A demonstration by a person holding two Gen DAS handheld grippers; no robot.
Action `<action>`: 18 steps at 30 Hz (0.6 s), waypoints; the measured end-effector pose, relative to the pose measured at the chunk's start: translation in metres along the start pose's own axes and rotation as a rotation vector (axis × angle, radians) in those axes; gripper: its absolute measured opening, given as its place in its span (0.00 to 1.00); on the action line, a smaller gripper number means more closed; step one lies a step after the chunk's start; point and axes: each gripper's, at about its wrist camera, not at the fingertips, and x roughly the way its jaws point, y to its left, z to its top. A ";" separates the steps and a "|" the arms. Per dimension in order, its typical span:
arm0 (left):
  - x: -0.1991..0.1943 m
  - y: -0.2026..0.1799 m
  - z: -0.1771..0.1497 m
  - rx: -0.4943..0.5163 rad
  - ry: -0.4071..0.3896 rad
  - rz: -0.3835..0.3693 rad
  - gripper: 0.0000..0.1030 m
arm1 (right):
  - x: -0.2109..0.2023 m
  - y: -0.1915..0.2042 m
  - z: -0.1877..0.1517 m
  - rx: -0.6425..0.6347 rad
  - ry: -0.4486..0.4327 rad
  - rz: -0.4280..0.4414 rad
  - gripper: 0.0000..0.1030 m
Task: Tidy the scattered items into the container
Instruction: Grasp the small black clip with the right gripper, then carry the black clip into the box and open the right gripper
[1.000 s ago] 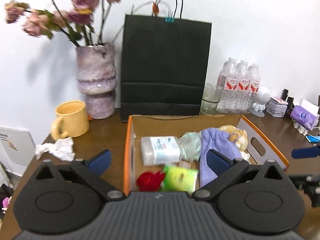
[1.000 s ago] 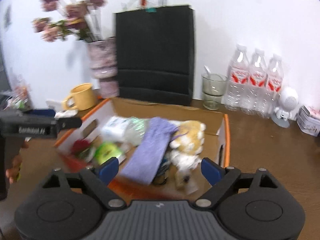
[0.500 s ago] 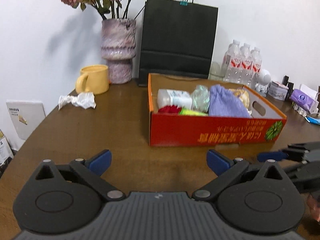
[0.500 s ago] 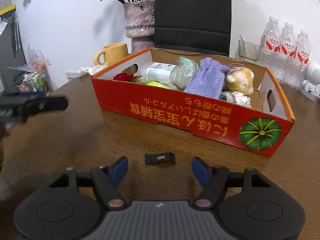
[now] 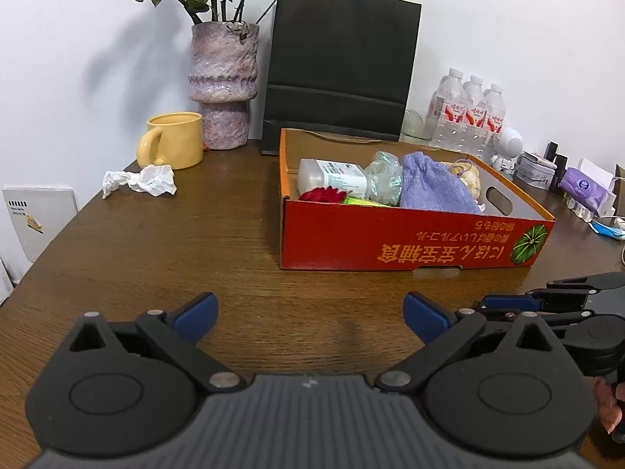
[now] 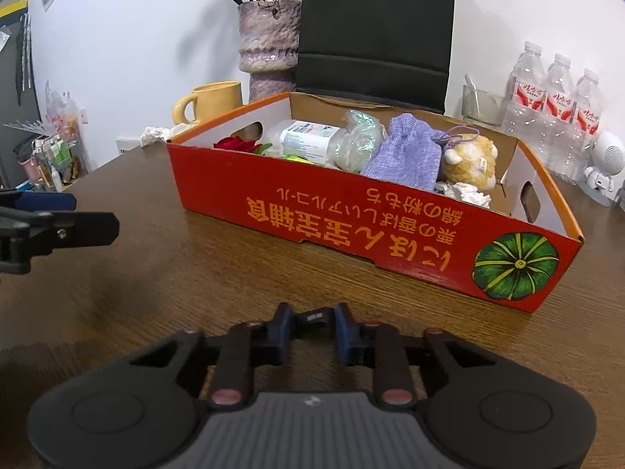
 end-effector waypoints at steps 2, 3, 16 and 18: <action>0.000 -0.002 0.000 0.004 0.002 -0.004 1.00 | -0.002 0.000 -0.002 0.002 -0.004 -0.002 0.19; 0.000 -0.004 -0.001 0.006 0.003 -0.006 1.00 | -0.003 0.001 -0.003 0.005 -0.006 -0.004 0.18; -0.008 -0.033 0.011 0.044 -0.022 -0.056 1.00 | -0.037 -0.030 -0.003 0.112 -0.053 0.009 0.08; -0.008 -0.037 0.015 0.046 -0.021 -0.062 1.00 | -0.043 -0.036 0.001 0.122 -0.067 0.006 0.08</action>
